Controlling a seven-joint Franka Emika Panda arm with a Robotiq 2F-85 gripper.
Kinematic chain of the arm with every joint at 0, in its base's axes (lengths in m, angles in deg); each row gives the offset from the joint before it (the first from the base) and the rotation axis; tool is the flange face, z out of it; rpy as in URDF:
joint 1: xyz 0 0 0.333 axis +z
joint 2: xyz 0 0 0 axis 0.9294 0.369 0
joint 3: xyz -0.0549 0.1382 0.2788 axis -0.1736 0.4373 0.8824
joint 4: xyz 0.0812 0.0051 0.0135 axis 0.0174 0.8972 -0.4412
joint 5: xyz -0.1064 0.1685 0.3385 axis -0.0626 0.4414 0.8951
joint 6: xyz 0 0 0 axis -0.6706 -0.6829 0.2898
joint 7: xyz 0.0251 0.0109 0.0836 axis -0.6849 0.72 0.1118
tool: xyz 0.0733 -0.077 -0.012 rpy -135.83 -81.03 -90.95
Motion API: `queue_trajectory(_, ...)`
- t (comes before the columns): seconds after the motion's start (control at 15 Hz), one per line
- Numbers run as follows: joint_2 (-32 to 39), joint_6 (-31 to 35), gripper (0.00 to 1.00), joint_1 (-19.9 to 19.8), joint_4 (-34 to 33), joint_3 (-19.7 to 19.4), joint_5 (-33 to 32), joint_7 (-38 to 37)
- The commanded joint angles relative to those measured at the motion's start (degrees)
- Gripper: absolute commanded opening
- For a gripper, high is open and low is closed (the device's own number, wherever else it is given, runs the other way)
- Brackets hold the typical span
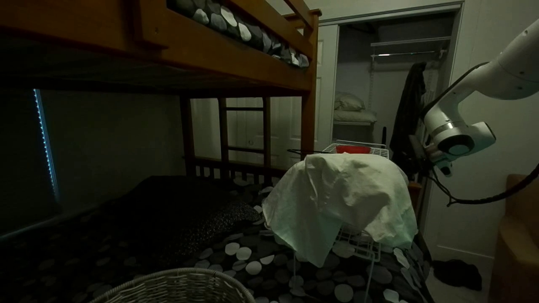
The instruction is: Remove the white toy from the top rack and put it on the bottom rack
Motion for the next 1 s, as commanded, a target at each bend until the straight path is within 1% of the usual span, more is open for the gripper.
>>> queue_trajectory(0.0,2.2,-6.9,0.03,-1.3,-3.0,1.3,6.6,13.0)
queue_trajectory(0.13,4.7,-13.4,0.03,-1.4,-5.0,1.8,8.8,17.0)
queue_trajectory(0.33,8.5,-20.9,0.03,-1.6,-7.3,1.9,9.1,19.8)
queue_trajectory(0.47,11.0,-24.8,0.03,-1.8,-9.0,1.7,7.9,19.3)
queue_trajectory(0.53,11.6,-25.8,0.36,-1.7,-9.5,1.4,6.4,18.2)
queue_trajectory(0.6,12.5,-26.6,0.38,-1.6,-10.0,1.2,5.7,17.7)
queue_trajectory(0.67,12.8,-26.4,0.44,-1.5,-10.1,0.9,4.8,17.0)
queue_trajectory(0.73,13.2,-26.2,0.5,-1.4,-10.2,0.6,4.1,16.8)
queue_trajectory(0.8,13.1,-25.0,0.59,-1.1,-9.9,0.1,2.2,15.5)
queue_trajectory(0.93,11.7,-20.3,0.75,0.1,-8.3,-1.8,-4.2,11.2)
